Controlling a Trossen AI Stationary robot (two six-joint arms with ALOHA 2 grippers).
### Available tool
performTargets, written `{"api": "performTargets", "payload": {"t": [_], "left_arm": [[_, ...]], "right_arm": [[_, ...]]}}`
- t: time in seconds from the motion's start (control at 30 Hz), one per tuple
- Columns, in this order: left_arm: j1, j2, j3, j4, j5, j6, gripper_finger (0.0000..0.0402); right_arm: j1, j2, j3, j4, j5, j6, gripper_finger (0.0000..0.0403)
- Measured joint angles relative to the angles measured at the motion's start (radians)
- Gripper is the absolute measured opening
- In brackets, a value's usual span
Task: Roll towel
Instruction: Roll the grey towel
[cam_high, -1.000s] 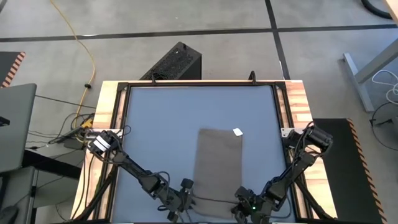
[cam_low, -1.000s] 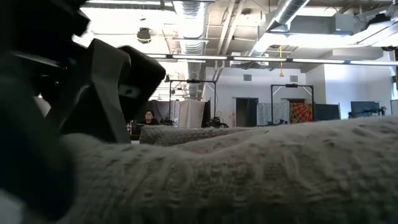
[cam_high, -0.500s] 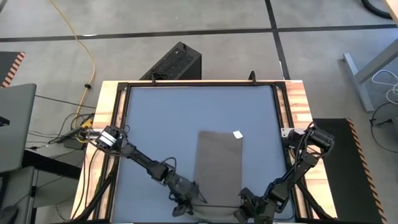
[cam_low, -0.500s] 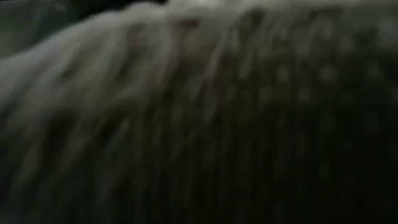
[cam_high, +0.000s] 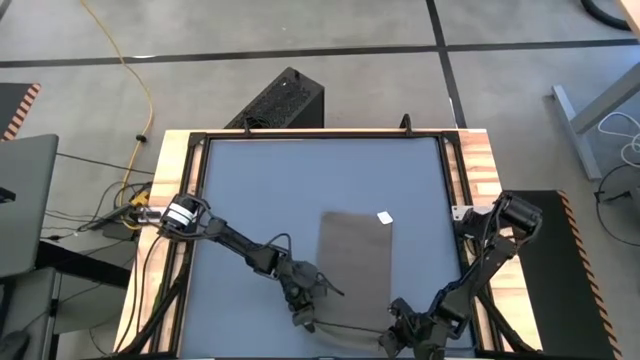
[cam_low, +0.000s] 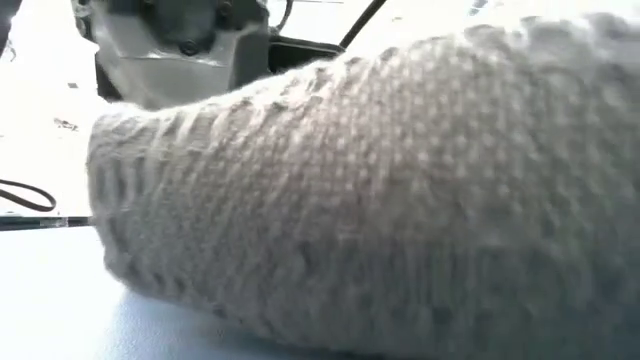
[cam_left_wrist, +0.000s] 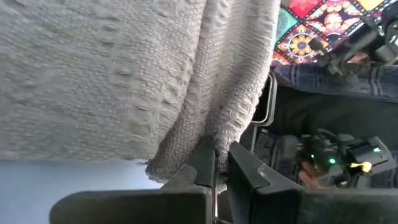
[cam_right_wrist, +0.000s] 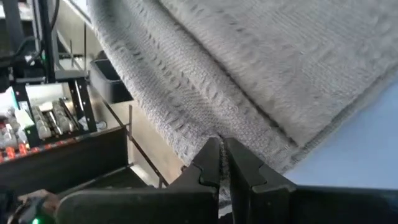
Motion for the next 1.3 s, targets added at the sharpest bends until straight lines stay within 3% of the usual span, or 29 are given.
{"api": "performTargets", "payload": {"t": [0.33, 0.57, 0.87, 1.3], "left_arm": [[0.035, 0.000, 0.000, 0.046, 0.025, -0.099, 0.0001], [0.058, 0.000, 0.000, 0.000, 0.010, -0.112, 0.0000], [0.075, -0.002, 0.001, -0.091, 0.007, -0.031, 0.0000], [0.211, -0.003, 0.001, -0.122, -0.031, 0.062, 0.0000]], "right_arm": [[-0.027, -0.088, 0.001, -0.213, -0.066, 0.007, 0.0026], [-0.113, -0.046, 0.002, -0.255, -0.223, -0.066, 0.0035], [-0.194, -0.040, 0.004, -0.287, -0.310, -0.286, 0.0034], [-0.452, -0.052, 0.002, -0.601, -0.475, -0.775, 0.0030]]}}
